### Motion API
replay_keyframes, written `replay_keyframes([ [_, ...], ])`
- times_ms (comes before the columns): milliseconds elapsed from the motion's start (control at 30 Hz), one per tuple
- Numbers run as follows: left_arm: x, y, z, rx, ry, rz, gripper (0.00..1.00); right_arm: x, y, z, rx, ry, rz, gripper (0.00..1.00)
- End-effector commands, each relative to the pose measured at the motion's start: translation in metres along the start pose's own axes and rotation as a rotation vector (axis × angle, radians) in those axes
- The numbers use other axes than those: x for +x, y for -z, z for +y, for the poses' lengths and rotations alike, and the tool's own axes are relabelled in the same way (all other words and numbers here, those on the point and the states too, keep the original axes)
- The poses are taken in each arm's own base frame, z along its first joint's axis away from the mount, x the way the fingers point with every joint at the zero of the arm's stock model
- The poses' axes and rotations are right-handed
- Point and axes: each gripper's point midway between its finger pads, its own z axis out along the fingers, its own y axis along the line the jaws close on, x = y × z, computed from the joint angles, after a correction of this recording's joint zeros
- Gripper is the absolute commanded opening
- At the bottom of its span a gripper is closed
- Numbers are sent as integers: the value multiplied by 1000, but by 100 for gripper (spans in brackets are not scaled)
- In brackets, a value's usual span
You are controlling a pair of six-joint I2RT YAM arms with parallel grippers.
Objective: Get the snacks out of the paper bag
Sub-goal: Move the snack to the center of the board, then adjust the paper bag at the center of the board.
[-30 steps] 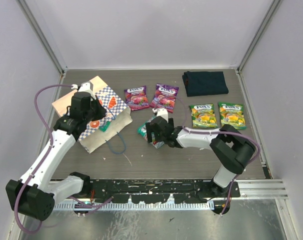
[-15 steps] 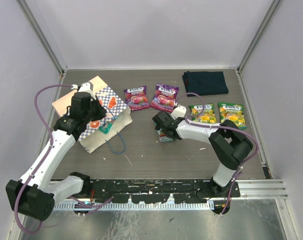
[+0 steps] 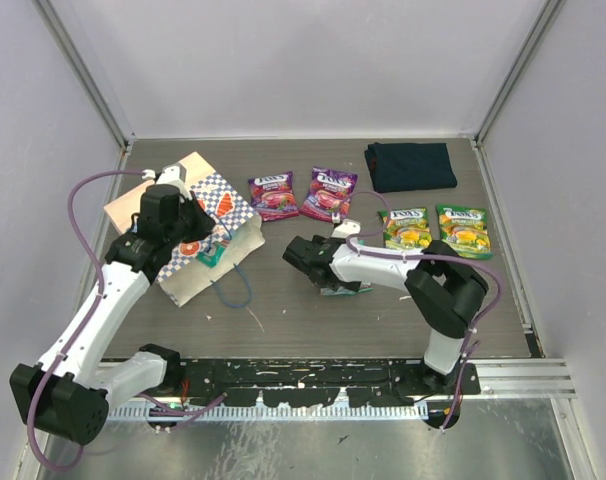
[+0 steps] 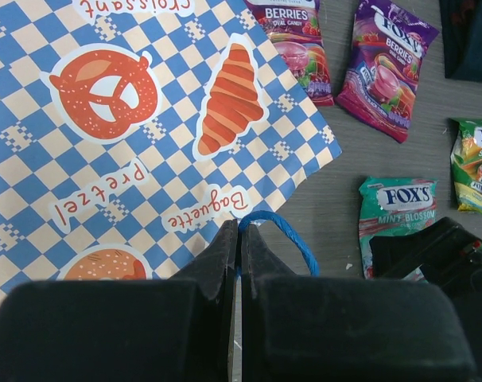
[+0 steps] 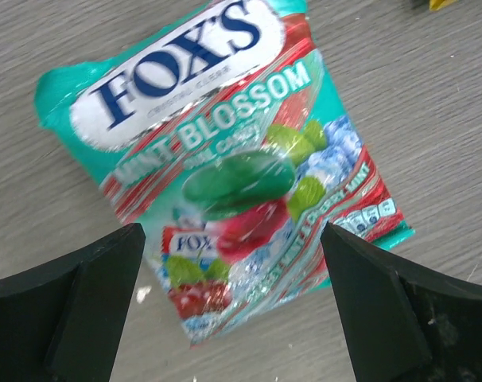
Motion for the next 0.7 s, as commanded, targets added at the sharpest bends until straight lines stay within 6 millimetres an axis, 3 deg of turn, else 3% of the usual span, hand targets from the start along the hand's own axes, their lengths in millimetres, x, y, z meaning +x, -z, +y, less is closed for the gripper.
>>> replay_keyframes([
  [0,-27,18,-15,55,10,-75,0,-44,43,12,-90,-23,-144,100],
  [100,-30,24,-16,60,11,-82,0,-57,72,33,-286,-54,-202,100],
  [333,-34,39,-21,74,14,-82,0,-49,136,89,-926,-200,-162,100],
  [500,-39,51,-17,43,30,-99,0,-27,163,122,-1071,-205,-98,100],
  [667,-39,61,-14,23,37,-87,0,7,195,164,-1256,-204,6,94],
])
